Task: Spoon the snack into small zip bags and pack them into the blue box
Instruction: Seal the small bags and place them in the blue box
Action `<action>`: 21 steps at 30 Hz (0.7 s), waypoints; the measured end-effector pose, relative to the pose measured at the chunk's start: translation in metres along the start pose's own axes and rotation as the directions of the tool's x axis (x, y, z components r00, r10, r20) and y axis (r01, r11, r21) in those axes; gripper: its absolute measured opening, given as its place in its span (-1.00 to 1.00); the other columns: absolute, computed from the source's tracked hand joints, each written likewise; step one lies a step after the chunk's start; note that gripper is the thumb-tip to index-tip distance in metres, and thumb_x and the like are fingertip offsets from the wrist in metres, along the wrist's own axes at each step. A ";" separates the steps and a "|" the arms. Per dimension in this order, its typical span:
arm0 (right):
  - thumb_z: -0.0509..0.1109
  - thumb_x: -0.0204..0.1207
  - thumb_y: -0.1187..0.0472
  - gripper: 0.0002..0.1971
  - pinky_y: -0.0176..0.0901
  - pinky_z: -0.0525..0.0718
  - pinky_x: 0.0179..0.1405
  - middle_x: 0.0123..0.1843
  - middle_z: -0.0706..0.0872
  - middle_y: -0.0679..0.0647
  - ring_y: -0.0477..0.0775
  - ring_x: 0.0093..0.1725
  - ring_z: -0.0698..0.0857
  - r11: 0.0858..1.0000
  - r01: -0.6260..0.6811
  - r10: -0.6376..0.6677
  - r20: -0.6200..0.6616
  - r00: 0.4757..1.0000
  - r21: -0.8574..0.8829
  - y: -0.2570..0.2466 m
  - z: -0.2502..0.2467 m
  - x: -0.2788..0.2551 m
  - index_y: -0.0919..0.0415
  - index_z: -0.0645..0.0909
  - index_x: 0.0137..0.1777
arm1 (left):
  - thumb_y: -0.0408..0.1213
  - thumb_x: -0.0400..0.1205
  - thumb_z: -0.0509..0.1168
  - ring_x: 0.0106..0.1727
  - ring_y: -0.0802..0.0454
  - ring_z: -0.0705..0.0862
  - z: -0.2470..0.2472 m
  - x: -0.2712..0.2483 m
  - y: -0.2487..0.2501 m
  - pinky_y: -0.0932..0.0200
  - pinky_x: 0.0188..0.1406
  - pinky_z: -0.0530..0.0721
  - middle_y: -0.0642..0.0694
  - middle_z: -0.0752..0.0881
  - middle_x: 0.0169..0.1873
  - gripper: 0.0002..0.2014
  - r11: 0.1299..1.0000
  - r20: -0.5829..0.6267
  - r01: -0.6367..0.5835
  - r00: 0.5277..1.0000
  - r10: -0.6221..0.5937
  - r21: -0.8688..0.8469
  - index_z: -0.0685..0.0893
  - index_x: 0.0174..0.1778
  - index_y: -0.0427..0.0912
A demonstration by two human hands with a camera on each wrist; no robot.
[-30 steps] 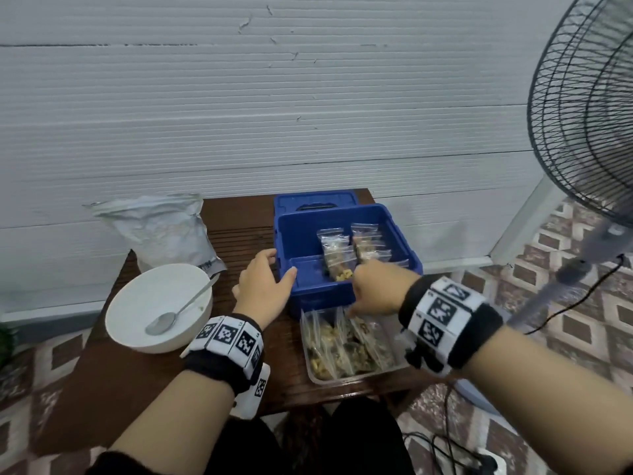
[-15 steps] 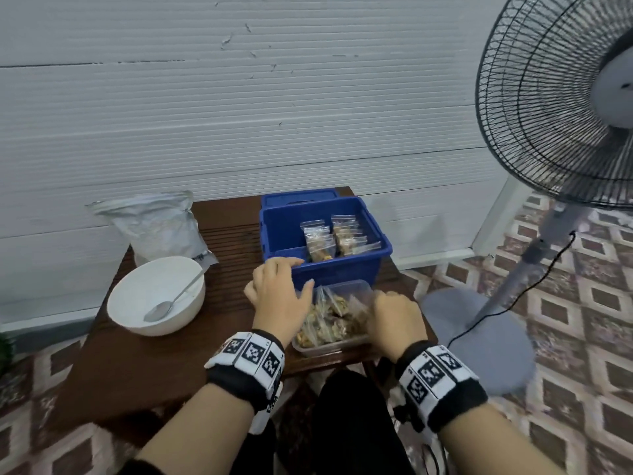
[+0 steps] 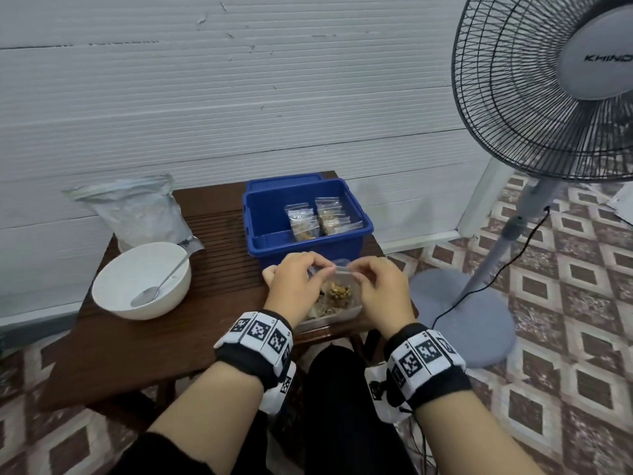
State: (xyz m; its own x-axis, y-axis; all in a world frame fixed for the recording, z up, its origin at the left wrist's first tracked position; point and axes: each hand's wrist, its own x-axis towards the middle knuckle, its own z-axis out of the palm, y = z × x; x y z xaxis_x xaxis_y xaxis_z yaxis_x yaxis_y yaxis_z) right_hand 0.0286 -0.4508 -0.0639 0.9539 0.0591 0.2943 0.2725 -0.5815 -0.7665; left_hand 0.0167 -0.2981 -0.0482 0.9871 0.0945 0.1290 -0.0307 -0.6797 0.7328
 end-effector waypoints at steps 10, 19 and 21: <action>0.39 0.46 0.51 -0.57 -0.60 0.49 -0.20 -0.25 0.65 0.01 -0.19 -0.25 0.62 0.955 -0.106 0.125 -0.053 0.991 0.277 -0.006 -0.010 -0.006 -0.13 0.46 -0.14 | -0.14 0.55 0.47 0.08 0.22 0.69 0.001 0.000 -0.010 -0.21 0.44 0.39 0.31 0.77 -0.27 -0.81 0.975 -0.011 0.021 1.000 -0.024 -0.222 0.64 -0.14 0.29; 0.51 0.42 0.39 -0.58 -0.14 0.66 0.06 -0.24 0.74 0.04 -0.05 -0.14 0.74 0.939 -0.132 0.110 0.086 0.990 0.318 -0.002 -0.005 -0.004 -0.16 0.47 0.00 | -0.14 0.54 0.48 0.18 -0.11 0.62 0.004 0.000 -0.013 -0.21 0.38 0.42 0.49 0.71 -0.27 -0.75 0.987 0.006 -0.015 1.000 0.017 -0.158 0.55 -0.15 0.31; 0.50 0.44 0.39 -0.60 -0.13 0.67 0.06 -0.26 0.74 0.06 -0.04 -0.16 0.75 0.943 -0.129 0.108 0.087 0.990 0.306 0.000 -0.005 -0.003 -0.14 0.48 -0.03 | -0.13 0.54 0.48 0.20 -0.11 0.61 0.004 0.001 -0.013 -0.20 0.39 0.41 0.50 0.71 -0.26 -0.76 0.988 0.006 -0.012 1.000 0.014 -0.156 0.54 -0.14 0.29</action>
State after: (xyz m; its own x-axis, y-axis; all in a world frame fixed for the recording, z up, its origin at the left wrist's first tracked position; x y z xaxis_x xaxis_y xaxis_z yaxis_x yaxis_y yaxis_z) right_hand 0.0253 -0.4552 -0.0612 0.9850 0.0668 0.1592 0.1721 -0.3080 -0.9357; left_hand 0.0189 -0.2920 -0.0598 0.9876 0.0806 0.1346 -0.0670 -0.5592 0.8263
